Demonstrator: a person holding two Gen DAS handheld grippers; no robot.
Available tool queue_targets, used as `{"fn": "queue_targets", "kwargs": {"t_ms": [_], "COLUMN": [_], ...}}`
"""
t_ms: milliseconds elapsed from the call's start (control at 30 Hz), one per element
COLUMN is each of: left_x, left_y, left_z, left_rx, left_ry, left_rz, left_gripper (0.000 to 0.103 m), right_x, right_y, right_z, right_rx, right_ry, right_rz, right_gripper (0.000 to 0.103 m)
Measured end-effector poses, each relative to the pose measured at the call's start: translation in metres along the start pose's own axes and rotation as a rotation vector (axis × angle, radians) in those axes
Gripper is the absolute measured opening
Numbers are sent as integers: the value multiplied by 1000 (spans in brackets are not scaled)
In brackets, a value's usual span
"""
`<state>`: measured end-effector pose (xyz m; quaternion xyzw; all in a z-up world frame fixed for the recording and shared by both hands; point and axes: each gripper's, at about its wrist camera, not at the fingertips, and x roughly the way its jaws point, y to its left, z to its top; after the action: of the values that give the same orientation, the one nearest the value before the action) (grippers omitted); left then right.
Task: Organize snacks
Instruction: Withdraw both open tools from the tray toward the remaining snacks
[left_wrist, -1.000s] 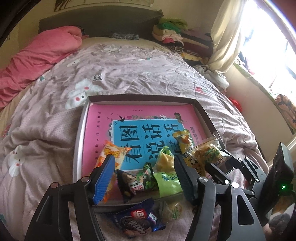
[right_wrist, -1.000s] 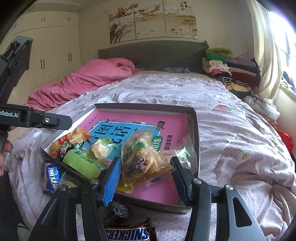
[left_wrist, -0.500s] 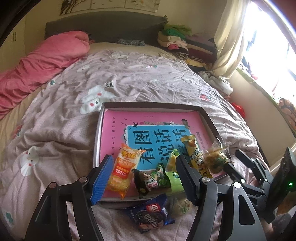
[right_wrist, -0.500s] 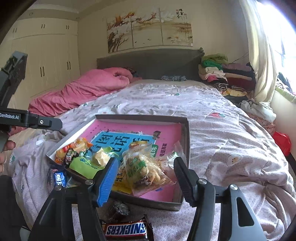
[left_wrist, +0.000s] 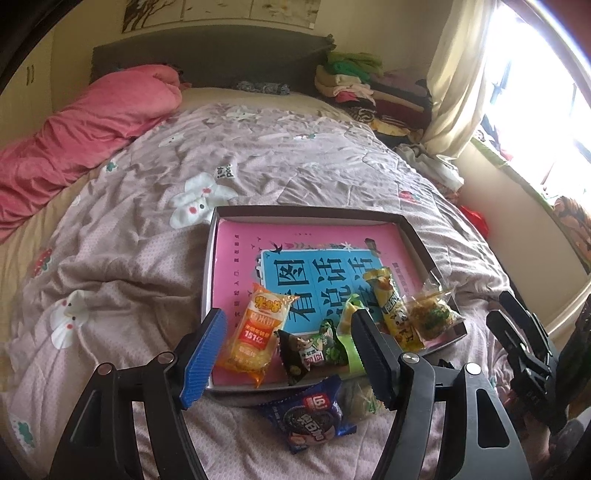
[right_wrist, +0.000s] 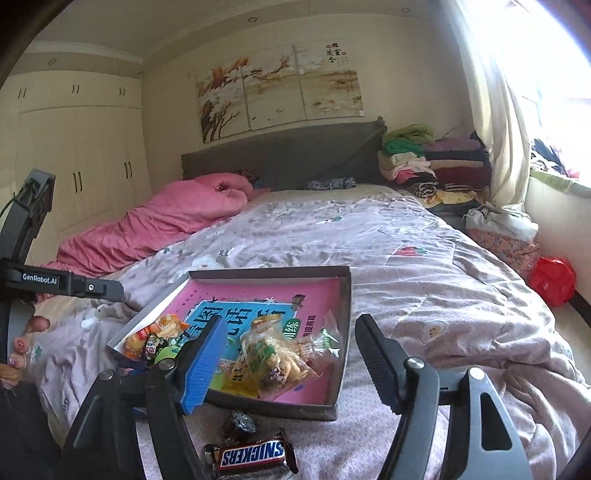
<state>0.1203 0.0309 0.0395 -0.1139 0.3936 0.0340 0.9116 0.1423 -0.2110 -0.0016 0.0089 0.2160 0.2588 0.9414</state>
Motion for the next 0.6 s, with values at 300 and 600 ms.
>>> {"fn": "queue_targets", "kwargs": {"t_ms": [300, 600], "left_x": [-7, -8], "left_y": [3, 4], "left_z": [-8, -19], "left_rx": [10, 16], "left_ry": [8, 34], "left_rz": [4, -1], "left_gripper": [72, 72], "right_x": [-12, -14], "right_y": [7, 33], "right_z": [-4, -14], "right_rx": [8, -61], "right_ry": [31, 79], "right_rz": [23, 60], "right_gripper": [71, 71]}}
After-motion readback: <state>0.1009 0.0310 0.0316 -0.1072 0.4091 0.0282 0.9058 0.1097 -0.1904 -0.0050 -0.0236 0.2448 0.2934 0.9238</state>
